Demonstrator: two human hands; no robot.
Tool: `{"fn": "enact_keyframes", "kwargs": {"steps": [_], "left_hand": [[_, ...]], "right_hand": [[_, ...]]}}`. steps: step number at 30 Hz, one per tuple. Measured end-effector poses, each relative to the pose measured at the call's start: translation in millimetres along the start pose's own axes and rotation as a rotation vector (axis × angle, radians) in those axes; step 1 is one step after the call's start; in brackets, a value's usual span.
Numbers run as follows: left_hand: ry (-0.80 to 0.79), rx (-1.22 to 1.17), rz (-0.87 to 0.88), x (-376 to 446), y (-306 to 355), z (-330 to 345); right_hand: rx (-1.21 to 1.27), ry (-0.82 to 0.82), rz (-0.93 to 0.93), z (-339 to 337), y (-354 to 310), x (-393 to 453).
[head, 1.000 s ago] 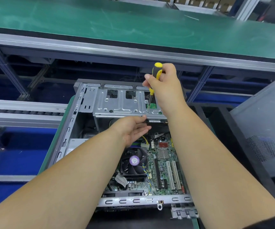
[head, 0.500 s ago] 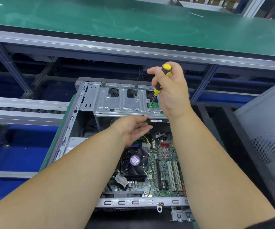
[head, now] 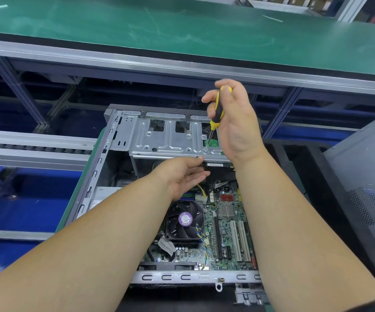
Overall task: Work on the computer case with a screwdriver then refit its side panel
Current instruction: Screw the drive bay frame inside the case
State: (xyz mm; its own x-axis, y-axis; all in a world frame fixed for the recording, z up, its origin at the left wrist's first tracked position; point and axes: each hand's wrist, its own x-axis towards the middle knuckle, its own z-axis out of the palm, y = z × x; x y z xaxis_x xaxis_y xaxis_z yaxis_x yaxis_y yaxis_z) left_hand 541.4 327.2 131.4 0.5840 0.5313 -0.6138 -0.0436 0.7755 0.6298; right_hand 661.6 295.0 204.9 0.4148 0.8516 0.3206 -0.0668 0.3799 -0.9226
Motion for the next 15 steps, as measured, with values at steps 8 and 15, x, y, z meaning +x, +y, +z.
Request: {"fn": "enact_keyframes", "kwargs": {"steps": [8,15], "left_hand": [[0.004,-0.005,0.001,-0.6,0.2,-0.1],[0.006,-0.001,0.0,-0.5,0.5,0.6]], "right_hand": [[0.023,-0.049,0.004,-1.6,0.3,-0.4],[0.028,-0.027,-0.009,-2.0,2.2,-0.3]]}}
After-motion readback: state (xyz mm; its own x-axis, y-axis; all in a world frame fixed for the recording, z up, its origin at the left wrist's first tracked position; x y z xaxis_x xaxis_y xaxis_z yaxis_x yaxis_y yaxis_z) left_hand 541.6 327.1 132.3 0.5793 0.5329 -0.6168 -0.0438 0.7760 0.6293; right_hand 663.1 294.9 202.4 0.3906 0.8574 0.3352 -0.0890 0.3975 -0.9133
